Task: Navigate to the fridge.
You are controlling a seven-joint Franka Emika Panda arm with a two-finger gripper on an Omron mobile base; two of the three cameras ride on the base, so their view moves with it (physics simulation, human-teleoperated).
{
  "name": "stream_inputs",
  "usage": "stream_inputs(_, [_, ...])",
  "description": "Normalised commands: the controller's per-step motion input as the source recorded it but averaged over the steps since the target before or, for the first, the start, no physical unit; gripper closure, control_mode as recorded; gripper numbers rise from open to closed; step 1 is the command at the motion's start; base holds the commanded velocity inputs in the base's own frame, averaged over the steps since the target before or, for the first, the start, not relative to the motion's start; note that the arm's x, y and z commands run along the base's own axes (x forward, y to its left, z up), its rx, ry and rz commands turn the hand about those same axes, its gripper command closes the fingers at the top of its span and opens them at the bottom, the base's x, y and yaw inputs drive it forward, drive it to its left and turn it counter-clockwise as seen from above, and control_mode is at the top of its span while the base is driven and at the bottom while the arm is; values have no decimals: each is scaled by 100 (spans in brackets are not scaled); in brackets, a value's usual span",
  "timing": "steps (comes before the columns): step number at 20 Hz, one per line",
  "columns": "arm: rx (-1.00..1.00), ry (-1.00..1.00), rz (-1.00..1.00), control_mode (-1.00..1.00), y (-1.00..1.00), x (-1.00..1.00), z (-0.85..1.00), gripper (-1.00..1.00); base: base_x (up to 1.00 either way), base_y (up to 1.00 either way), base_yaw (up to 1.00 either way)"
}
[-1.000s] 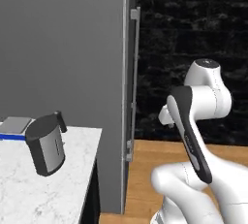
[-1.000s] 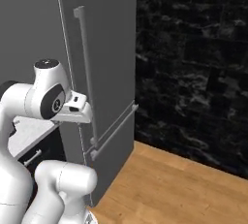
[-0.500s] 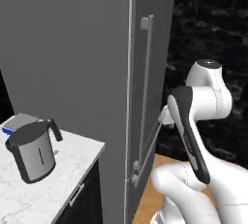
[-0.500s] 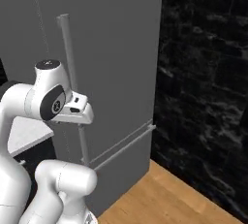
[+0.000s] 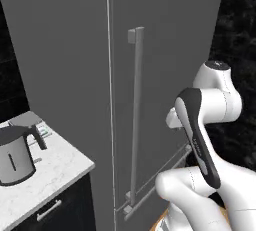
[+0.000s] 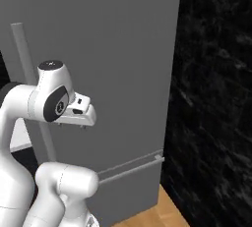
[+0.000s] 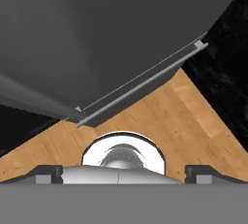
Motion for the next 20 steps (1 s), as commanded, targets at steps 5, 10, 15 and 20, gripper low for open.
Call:
stream_inputs(5, [0, 0, 0, 100, 0, 0, 0, -100, 26, -73, 58])
stream_inputs(10, [0, 0, 0, 100, 0, 0, 0, -100, 3, -68, 53])
stream_inputs(15, [0, 0, 0, 100, 0, 0, 0, -100, 5, -47, 46])
stream_inputs(20, [0, 0, 0, 100, 0, 0, 0, -100, 0, -47, 34])
